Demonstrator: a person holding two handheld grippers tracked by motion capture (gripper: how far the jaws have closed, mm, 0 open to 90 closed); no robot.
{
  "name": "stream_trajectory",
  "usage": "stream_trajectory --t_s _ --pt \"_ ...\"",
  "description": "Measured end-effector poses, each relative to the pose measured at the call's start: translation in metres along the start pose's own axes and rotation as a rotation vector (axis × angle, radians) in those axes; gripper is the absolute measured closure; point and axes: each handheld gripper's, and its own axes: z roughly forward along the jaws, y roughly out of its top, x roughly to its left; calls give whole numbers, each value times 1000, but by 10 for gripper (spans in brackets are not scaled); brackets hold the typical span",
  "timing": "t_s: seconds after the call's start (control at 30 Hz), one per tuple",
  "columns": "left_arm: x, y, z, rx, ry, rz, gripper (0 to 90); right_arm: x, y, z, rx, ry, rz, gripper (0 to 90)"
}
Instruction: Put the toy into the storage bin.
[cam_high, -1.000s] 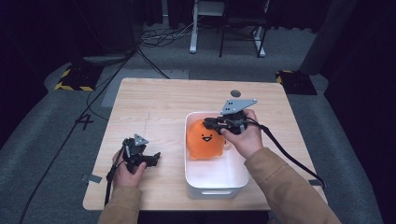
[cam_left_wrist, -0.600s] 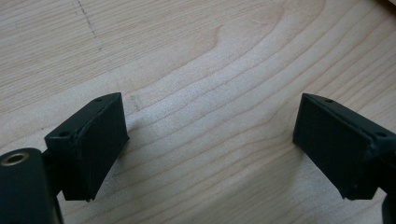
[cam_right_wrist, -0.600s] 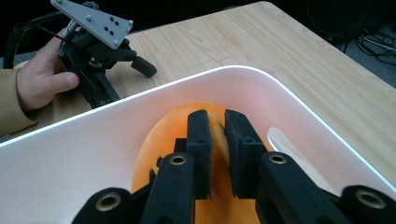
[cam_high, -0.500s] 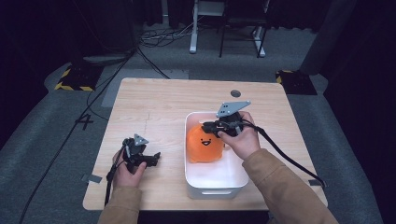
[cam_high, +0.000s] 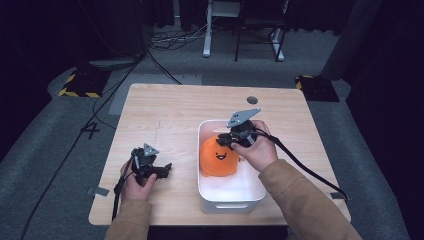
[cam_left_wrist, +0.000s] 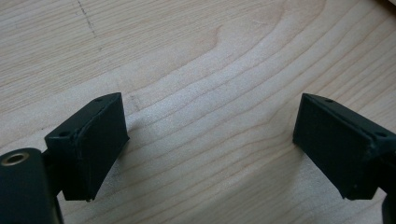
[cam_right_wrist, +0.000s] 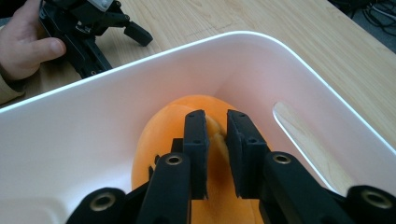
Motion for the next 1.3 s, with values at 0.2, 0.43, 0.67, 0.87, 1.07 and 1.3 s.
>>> stream_trajectory --t_s 0.2,0.43,0.67,0.87,1.07,1.3 --pt "0 0 0 -1 1 1 102 -2 -3 0 5 -5 7 755" --pt "0 0 0 -1 1 1 102 -7 -7 -2 -4 1 44 691" --pt "0 0 0 0 0 0 102 -6 -7 -5 -29 -4 46 618" --pt "0 0 0 -1 1 1 102 -5 -5 -14 -73 -12 53 600" --pt "0 0 0 0 -1 -1 102 -9 -3 -28 -107 -38 58 570" --pt "0 0 0 0 -1 0 102 -14 -2 -51 -149 -106 63 489"
